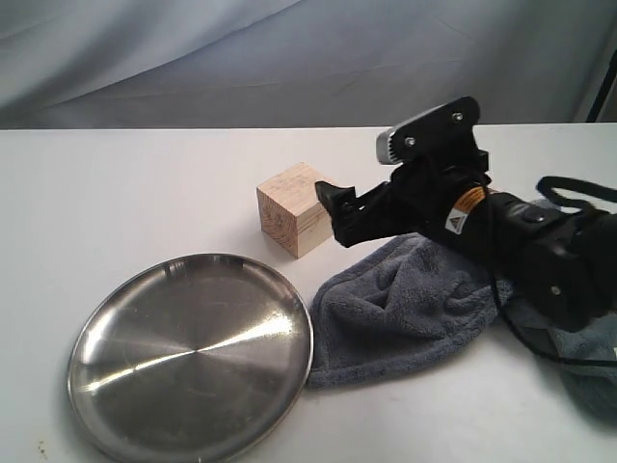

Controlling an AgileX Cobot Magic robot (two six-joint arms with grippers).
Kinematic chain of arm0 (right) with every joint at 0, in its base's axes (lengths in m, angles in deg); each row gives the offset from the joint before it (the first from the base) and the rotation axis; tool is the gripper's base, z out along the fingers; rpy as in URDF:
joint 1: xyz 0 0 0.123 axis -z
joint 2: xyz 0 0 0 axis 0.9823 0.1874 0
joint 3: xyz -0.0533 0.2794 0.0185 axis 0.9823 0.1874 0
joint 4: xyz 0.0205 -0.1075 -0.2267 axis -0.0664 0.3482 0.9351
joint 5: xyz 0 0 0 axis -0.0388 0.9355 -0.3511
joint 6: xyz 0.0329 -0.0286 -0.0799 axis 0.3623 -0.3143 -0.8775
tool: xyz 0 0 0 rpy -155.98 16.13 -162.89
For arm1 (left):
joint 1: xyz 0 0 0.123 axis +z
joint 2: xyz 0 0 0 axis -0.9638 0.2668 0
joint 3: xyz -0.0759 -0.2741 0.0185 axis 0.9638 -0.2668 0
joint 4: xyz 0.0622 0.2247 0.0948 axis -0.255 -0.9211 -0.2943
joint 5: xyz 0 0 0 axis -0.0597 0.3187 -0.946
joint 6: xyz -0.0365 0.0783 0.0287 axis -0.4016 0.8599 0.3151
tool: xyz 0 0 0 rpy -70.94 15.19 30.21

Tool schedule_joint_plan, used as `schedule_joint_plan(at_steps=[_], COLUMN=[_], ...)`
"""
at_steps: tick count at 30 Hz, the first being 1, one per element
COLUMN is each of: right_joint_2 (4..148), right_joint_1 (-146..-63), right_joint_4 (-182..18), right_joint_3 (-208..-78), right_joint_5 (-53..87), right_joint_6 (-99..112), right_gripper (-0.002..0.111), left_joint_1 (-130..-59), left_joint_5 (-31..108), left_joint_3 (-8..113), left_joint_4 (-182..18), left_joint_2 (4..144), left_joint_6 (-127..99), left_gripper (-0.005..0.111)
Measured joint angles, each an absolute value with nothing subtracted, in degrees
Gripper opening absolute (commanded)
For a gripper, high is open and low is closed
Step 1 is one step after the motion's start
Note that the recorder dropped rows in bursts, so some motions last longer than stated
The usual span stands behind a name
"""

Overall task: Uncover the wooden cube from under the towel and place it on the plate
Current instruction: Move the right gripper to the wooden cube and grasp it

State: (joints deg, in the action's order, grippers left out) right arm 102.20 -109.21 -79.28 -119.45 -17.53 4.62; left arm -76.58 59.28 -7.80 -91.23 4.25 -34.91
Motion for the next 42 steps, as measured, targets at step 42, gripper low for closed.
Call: schedule_joint_plan(at_steps=[42], right_joint_2=[140.5], right_joint_1=[-110.1], right_joint_4=[-84.9], right_joint_3=[-186.7], right_joint_5=[52.4], right_joint_6=[-12.8], right_gripper=[0.105], left_joint_1=[-76.6], left_joint_5=[59.3], left_joint_3=[-7.8], left_joint_4=[-91.2], left_joint_2=[4.3], left_joint_6=[-34.9], left_gripper=[0.0])
